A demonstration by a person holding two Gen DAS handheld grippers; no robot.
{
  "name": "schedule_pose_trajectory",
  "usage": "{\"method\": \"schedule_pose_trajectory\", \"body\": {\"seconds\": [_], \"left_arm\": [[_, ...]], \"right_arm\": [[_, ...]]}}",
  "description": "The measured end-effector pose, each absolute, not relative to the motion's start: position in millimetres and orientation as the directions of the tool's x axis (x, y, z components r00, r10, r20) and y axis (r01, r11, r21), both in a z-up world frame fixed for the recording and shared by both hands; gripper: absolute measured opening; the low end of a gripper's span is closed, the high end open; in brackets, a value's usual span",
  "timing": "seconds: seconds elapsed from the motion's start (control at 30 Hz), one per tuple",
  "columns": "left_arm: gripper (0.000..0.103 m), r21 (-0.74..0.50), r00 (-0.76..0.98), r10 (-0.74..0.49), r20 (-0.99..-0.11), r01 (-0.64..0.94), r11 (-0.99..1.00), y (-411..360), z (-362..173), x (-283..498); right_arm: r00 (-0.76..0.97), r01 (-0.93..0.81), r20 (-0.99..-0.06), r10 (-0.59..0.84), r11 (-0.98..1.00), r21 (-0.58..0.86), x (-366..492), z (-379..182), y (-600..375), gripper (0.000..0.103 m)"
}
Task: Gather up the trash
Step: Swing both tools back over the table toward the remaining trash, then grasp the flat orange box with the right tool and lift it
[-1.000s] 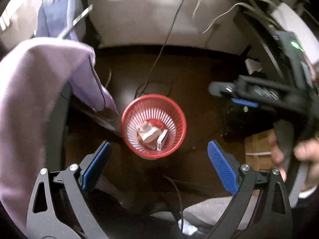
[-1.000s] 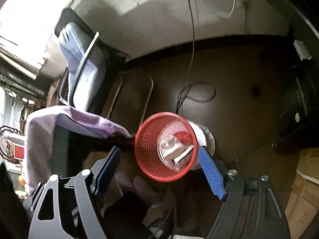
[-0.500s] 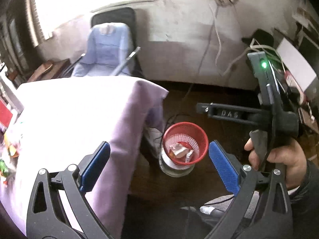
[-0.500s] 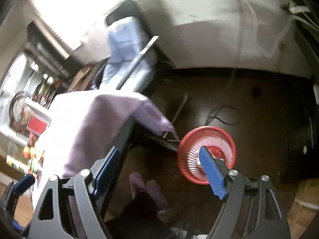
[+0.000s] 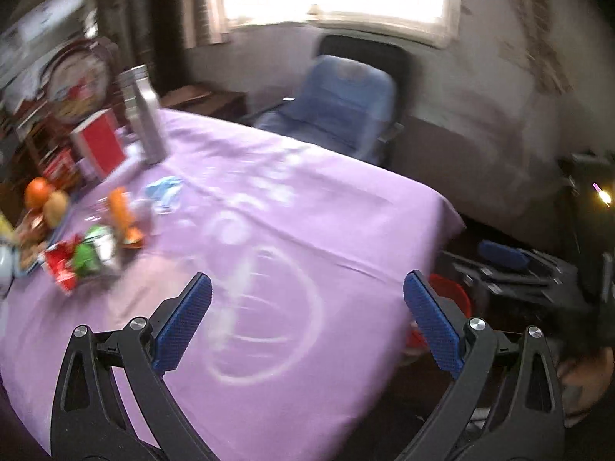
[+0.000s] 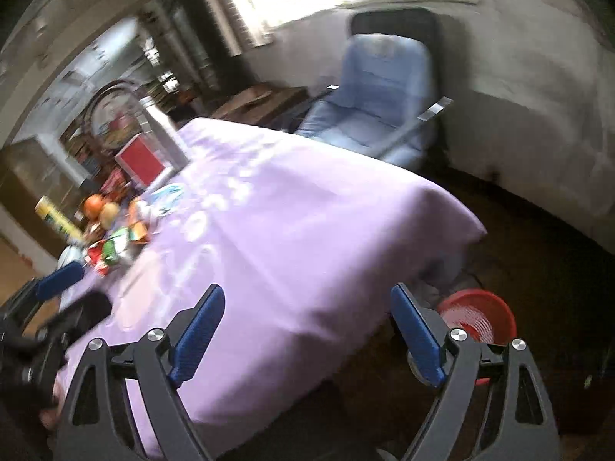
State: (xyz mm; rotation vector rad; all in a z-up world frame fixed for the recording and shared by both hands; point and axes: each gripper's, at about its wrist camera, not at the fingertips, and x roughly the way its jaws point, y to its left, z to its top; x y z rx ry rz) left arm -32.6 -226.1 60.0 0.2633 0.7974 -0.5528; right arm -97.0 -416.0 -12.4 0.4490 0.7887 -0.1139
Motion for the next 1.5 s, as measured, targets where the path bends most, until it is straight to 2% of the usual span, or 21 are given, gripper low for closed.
{"method": "schedule_pose_trajectory", "body": {"seconds": [0.23,0.4,0.57,0.63,0.83,1.03,1.1,1.23,1.3,1.33,1.37,1.4,1.43,1.5], "left_arm": [[0.096,-0.103,0.619,-0.358,-0.699,0.408,0.907,-148.6,96.0,20.7],[0.096,-0.146,0.670,-0.268,-0.692,0.235,0.961,-82.7,88.8,63.5],[0.096,-0.169,0.636,-0.120,-0.762,-0.016,0.985,-14.0,33.5,112.9],[0.096,-0.214,0.587,-0.135,-0.798,-0.066,0.975,5.8,17.3,128.0],[0.096,-0.305,0.593,-0.145,-0.792,-0.178,0.936,50.7,5.5,133.9],[0.096,-0.278,0.578,-0.096,-0.810,-0.235,0.931,59.4,1.2,137.8],[0.096,-0.263,0.571,-0.086,-0.816,-0.235,0.936,57.0,-1.5,141.4],[0.096,-0.229,0.563,-0.054,-0.825,-0.245,0.942,54.3,-6.2,145.7],[0.096,-0.221,0.561,-0.046,-0.826,-0.249,0.943,54.2,-8.2,147.7],[0.096,-0.219,0.562,-0.044,-0.826,-0.249,0.943,54.4,-9.1,148.3],[0.096,-0.217,0.560,-0.042,-0.827,-0.251,0.943,54.5,-10.1,148.9],[0.096,-0.215,0.555,-0.041,-0.831,-0.253,0.943,54.6,-11.7,149.7],[0.096,-0.218,0.552,-0.046,-0.833,-0.251,0.943,54.5,-12.5,150.1],[0.096,-0.223,0.552,-0.053,-0.832,-0.246,0.943,54.0,-12.1,149.6]], "right_arm": [[0.708,0.101,-0.690,0.150,0.945,0.310,-46.5,43.2,-346.9,0.089],[0.718,0.026,-0.682,0.137,0.975,0.223,-7.6,65.3,-302.8,0.094],[0.687,-0.032,-0.707,0.168,0.979,0.201,43.5,52.4,-267.5,0.094],[0.644,-0.052,-0.743,0.184,0.979,0.197,67.5,39.0,-250.5,0.094],[0.552,-0.104,-0.802,0.228,0.973,0.205,123.2,-0.2,-198.5,0.094],[0.589,-0.158,-0.790,0.172,0.983,0.096,160.6,-7.1,-151.8,0.093],[0.594,-0.161,-0.786,0.172,0.983,0.093,173.3,-9.3,-143.3,0.089],[0.553,-0.163,-0.820,0.147,0.984,0.067,198.5,-23.8,-128.6,0.073],[0.520,-0.150,-0.839,0.161,0.984,0.096,208.0,-33.5,-127.1,0.060],[0.506,-0.143,-0.843,0.182,0.982,0.125,211.0,-37.7,-128.2,0.041],[0.489,-0.142,-0.847,0.209,0.977,0.159,212.6,-41.6,-129.6,0.029],[0.483,-0.146,-0.844,0.233,0.972,0.184,211.8,-42.4,-130.4,0.026],[0.486,-0.149,-0.838,0.249,0.968,0.201,209.0,-40.9,-131.6,0.011],[0.502,-0.153,-0.824,0.262,0.965,0.213,201.2,-34.9,-134.4,0.010]]}}
